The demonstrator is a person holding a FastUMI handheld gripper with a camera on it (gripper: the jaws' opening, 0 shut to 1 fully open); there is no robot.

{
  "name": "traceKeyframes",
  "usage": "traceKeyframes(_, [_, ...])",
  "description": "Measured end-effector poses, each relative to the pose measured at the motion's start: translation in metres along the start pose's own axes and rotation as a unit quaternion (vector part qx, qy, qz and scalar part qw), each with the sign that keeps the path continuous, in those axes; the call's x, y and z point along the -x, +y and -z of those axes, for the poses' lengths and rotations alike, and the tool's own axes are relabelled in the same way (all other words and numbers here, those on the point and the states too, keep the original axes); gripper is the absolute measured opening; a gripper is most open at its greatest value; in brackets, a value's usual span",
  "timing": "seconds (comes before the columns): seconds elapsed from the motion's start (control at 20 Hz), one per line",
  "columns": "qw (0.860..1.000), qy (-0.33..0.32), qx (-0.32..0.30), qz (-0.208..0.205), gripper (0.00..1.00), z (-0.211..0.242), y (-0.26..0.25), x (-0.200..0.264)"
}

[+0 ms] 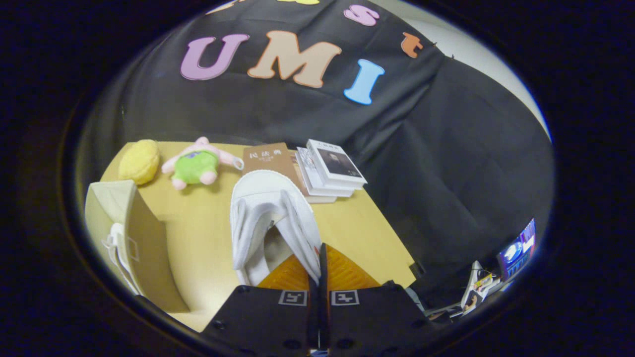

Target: Open the storage box then place both shoes into the box .Put the left shoe in first, then the right shoe, with the right side of both shoes facing outward in a uniform manner.

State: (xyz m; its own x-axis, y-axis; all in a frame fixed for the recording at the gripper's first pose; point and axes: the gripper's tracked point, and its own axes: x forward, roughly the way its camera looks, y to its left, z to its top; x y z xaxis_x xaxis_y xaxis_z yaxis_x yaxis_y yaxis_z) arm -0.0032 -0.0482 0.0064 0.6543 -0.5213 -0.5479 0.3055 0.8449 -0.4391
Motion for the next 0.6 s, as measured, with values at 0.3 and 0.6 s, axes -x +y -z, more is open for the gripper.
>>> traceKeyframes(0.3, [0.995, -0.058, 0.007, -0.086, 0.04, -0.046, 0.081, 0.067])
traceKeyframes(0.6, [0.986, -0.064, 0.02, -0.154, 0.04, -0.046, 0.174, 0.097])
